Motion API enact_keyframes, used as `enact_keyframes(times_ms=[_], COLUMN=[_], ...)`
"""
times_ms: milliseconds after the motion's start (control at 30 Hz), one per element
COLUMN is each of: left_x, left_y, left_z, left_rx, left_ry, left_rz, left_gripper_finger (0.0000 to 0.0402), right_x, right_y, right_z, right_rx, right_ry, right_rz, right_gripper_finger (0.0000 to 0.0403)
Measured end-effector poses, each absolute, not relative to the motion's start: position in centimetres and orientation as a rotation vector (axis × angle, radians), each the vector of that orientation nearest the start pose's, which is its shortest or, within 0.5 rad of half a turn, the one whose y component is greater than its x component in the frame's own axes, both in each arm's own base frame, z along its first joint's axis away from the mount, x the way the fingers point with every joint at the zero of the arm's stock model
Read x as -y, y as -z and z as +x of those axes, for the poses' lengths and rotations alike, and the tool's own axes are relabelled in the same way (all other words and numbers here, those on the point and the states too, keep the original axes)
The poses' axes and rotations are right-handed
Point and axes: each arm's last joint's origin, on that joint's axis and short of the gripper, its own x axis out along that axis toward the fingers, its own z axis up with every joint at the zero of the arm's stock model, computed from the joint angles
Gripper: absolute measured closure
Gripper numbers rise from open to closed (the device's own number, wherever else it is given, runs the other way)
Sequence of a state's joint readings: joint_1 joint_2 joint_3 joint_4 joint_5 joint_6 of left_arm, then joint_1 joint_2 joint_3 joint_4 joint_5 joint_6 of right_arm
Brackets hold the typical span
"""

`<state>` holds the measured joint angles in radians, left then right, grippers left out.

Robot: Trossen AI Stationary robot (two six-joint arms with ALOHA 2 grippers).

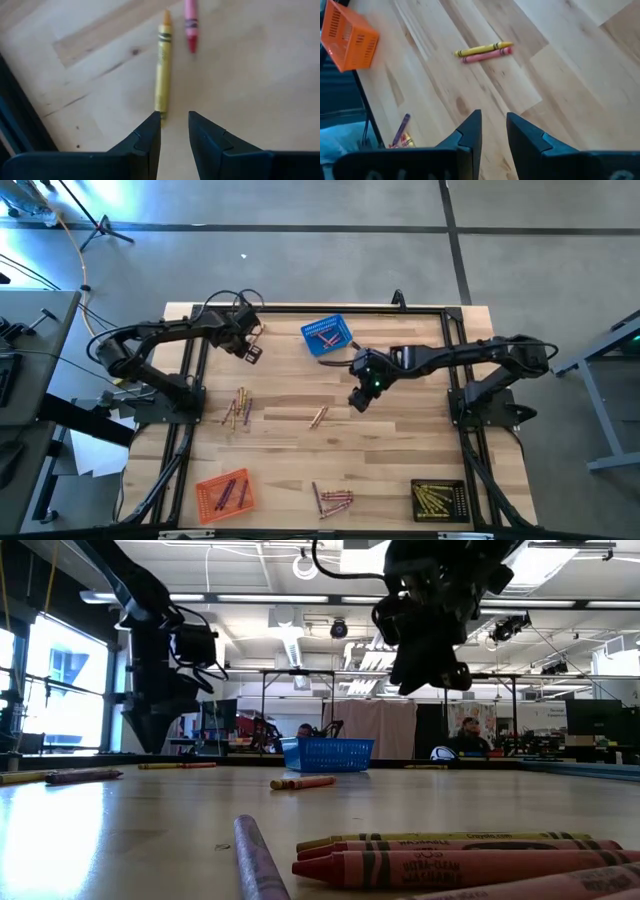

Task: Sort crayons
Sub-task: Put the yellow crayon into the black bin

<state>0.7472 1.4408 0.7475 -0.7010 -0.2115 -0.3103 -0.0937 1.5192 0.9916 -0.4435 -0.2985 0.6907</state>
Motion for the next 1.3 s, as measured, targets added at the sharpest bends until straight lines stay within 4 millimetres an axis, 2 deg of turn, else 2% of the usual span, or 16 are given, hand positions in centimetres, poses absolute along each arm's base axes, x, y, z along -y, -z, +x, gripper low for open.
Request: enact_keyframes(times_ms=[367, 733, 1000, 1100, 1300], left_x=[-17.3, -17.8, -17.9, -18.0, -18.0], left_y=[-15.9, -13.7, -13.5, -13.5, -13.5], left_z=[15.5, 15.8, 15.9, 15.8, 15.8], left_rx=[-1.235, -1.32, -1.318, -1.308, -1.304], left_ry=[-1.002, -0.967, -0.969, -0.983, -0.987], left_rz=[-0.69, -0.748, -0.753, -0.774, -0.786], left_gripper_finger=[0.0316, 0.0316, 0.0318, 0.0331, 0.0381], right_x=[2.4, 2.6, 2.7, 2.7, 2.8], right_y=[-21.7, -22.0, -22.4, -22.4, -22.4], right_z=[30.1, 30.6, 31.0, 31.1, 31.1], right_rx=[-0.984, -0.916, -0.854, -0.849, -0.837], right_ry=[0.153, 0.183, 0.158, 0.161, 0.202], right_rz=[0.811, 0.767, 0.754, 0.752, 0.738], right_gripper_finger=[0.0329, 0.0329, 0.0329, 0.0329, 0.0329])
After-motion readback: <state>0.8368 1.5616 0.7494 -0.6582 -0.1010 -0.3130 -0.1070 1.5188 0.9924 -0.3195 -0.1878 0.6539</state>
